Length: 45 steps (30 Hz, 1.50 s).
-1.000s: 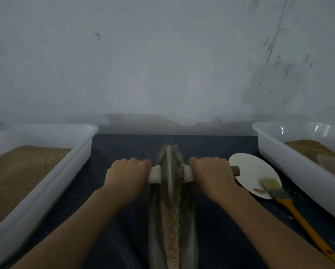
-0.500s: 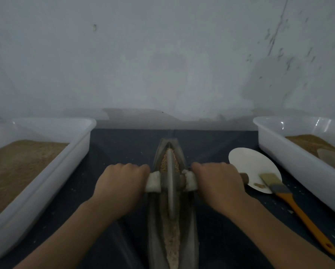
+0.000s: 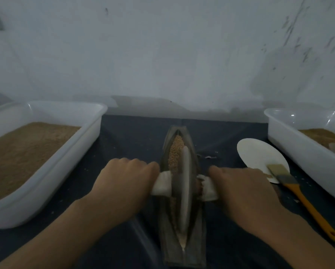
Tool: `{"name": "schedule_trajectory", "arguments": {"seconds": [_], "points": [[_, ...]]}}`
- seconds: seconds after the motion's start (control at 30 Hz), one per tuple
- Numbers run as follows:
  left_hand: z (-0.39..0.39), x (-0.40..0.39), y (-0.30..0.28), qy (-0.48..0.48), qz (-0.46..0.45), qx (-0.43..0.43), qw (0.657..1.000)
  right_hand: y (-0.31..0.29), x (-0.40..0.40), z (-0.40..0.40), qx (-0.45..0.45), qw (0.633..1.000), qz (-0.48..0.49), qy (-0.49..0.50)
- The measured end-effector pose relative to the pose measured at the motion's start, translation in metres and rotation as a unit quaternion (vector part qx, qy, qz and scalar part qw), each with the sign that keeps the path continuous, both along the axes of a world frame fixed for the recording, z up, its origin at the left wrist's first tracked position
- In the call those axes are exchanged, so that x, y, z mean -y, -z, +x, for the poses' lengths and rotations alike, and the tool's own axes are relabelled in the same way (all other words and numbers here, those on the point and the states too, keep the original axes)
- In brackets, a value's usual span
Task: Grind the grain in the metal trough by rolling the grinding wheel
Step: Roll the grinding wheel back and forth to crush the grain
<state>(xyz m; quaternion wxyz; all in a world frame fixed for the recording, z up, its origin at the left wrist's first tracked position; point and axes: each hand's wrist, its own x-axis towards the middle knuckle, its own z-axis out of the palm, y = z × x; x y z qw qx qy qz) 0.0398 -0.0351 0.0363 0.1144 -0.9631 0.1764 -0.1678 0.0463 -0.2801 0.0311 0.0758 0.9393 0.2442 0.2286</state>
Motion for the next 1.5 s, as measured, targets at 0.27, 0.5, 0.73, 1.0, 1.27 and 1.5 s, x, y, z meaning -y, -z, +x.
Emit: {"name": "schedule_trajectory", "arguments": {"seconds": [0.27,0.5,0.73,1.0,1.27,1.5], "points": [[0.027,0.003,0.009,-0.039,-0.003,0.026,0.999,0.004,-0.007,0.031,0.009,0.997,-0.057,0.044],[0.089,0.004,0.014,-0.036,-0.011,0.075,0.996,0.005,-0.015,0.090,0.046,0.998,0.001,0.042],[0.036,0.000,0.012,-0.030,-0.023,-0.001,0.999,-0.006,-0.015,0.029,-0.049,0.997,-0.035,0.052],[0.012,0.002,0.010,-0.004,0.027,0.051,0.998,-0.001,-0.005,0.006,-0.029,0.997,-0.048,0.054],[0.087,0.004,0.015,-0.040,-0.010,0.079,0.996,0.003,-0.019,0.089,0.036,0.998,-0.010,0.055],[0.057,0.002,0.018,-0.044,-0.025,0.043,0.998,-0.008,-0.024,0.057,-0.004,0.999,-0.032,0.038]]}}
